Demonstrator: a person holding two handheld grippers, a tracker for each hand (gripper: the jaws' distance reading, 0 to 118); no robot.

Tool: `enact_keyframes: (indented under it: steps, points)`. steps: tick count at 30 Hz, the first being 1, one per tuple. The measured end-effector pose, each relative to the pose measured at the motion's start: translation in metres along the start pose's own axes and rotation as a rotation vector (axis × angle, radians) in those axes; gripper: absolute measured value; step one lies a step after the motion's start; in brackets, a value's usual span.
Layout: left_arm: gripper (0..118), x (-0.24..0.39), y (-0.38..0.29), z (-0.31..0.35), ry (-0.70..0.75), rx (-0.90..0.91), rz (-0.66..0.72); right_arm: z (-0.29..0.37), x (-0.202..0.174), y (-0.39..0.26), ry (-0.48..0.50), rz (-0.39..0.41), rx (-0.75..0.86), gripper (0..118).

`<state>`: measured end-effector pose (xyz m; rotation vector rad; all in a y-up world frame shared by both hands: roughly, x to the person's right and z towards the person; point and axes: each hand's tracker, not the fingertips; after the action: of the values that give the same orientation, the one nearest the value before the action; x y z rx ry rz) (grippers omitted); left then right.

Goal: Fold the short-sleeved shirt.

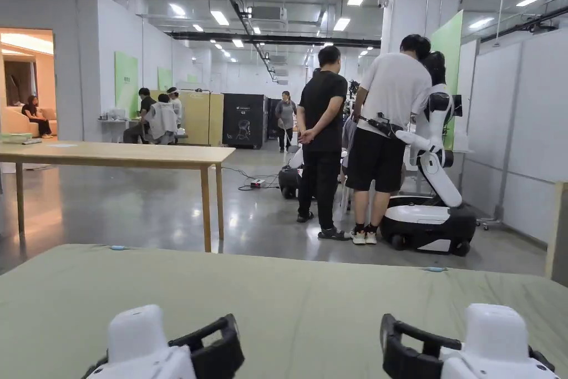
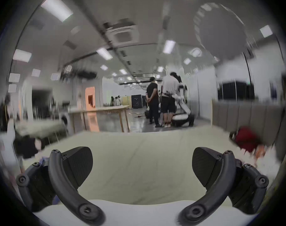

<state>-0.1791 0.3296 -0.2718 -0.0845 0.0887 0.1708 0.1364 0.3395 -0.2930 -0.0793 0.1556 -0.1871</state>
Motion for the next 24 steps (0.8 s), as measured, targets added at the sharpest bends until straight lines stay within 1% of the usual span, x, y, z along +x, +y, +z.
enact_keyframes:
  steps: [1, 2, 3, 5, 7, 10, 13, 15, 20, 24]
  points:
    - [118, 0.009, -0.001, 0.001, 0.022, 0.026, -0.102, -0.001, 0.004, -0.002, -0.032, -0.005, -0.001, 118]
    - [118, 0.017, -0.001, 0.002, 0.054, 0.058, -0.178, -0.002, 0.006, -0.004, -0.058, 0.025, -0.008, 118]
    - [118, 0.021, -0.002, 0.003, 0.073, 0.077, -0.195, -0.002, 0.005, -0.008, -0.081, 0.073, -0.016, 118]
    - [118, 0.022, 0.001, 0.004, 0.04, 0.068, -0.168, -0.003, 0.005, -0.012, -0.121, 0.163, -0.014, 118]
    - [118, 0.022, 0.004, 0.003, 0.025, 0.056, -0.159, -0.002, 0.0, -0.016, -0.152, 0.213, -0.006, 118]
    - [118, 0.017, 0.005, -0.001, 0.022, 0.029, -0.141, -0.001, 0.0, -0.017, -0.14, 0.224, 0.004, 118]
    - [118, 0.011, 0.007, -0.003, -0.007, -0.002, -0.098, 0.0, -0.005, -0.018, -0.141, 0.252, 0.017, 118]
    - [118, 0.011, 0.007, -0.003, -0.005, -0.001, -0.108, 0.0, -0.006, -0.017, -0.144, 0.265, 0.024, 118]
    - [118, 0.013, 0.009, -0.001, -0.006, -0.004, -0.155, -0.001, -0.006, -0.014, -0.115, 0.227, 0.006, 118]
    - [117, 0.014, 0.01, -0.001, 0.021, 0.007, -0.165, -0.001, -0.007, -0.015, -0.128, 0.243, 0.008, 117]
